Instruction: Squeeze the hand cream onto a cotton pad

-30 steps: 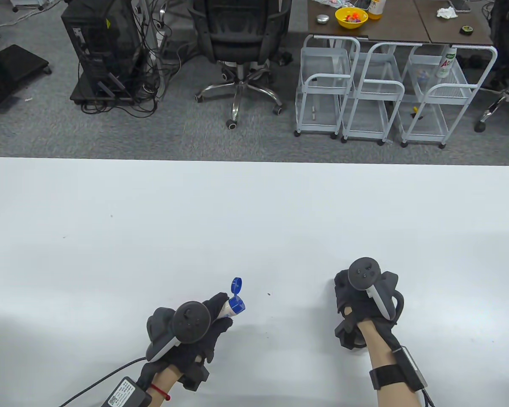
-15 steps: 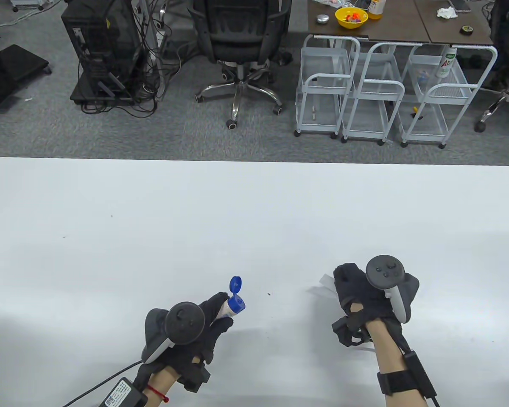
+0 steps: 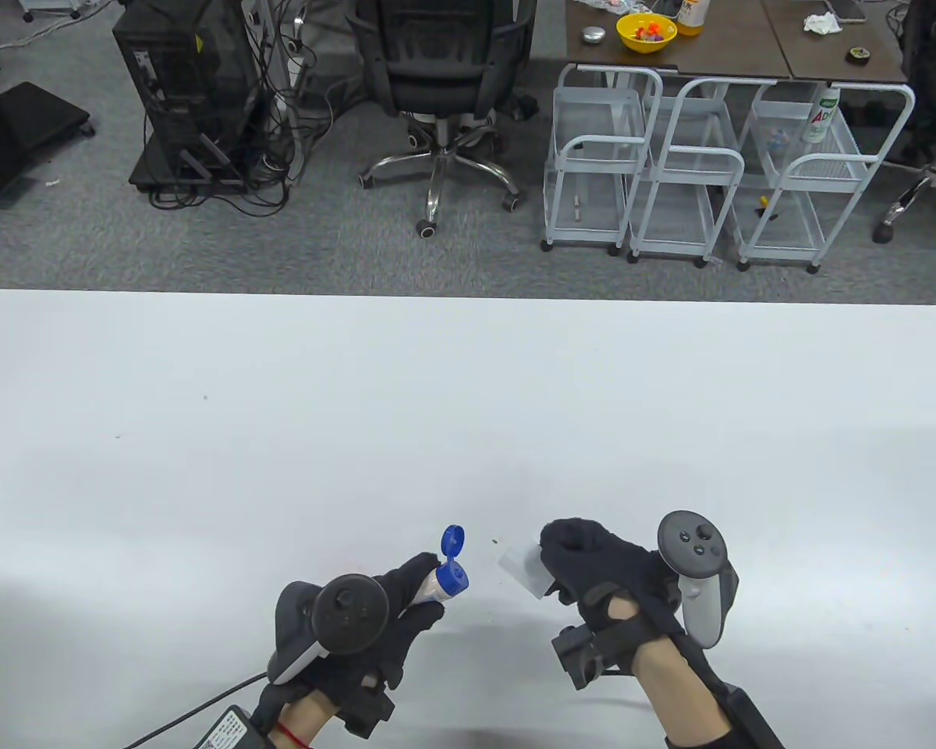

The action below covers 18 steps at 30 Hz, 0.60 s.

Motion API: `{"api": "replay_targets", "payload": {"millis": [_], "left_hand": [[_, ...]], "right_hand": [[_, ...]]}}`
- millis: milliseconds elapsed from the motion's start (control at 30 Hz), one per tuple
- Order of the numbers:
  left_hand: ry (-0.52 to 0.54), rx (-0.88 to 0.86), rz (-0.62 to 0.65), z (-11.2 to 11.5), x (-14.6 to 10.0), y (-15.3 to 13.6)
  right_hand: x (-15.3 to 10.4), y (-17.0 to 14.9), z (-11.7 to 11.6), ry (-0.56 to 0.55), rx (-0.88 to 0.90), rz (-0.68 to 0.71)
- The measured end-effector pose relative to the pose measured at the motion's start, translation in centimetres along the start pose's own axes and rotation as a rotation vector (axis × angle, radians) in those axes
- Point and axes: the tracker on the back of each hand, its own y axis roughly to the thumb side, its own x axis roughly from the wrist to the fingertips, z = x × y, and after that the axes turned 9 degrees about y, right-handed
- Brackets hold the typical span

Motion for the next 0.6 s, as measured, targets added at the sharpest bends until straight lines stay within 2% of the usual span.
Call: {"api": "replay_targets", "payload": {"millis": [133, 300, 600], "left_hand": [[0.018, 0.087, 0.051, 0.2, -0.5, 1.1], [0.025, 0.116, 0.098, 0.5, -0.8, 2.1], [0.041, 0.188, 0.116, 1.0, -1.0, 2.6]], "right_hand": [[-0.2, -0.3, -1.2, 0.075, 0.070, -0.010], [-0.2, -0.5, -2.3, 0.120, 0.041, -0.002], [-0.7, -0.3, -3.3, 0.114, 0.035, 0.054]]}}
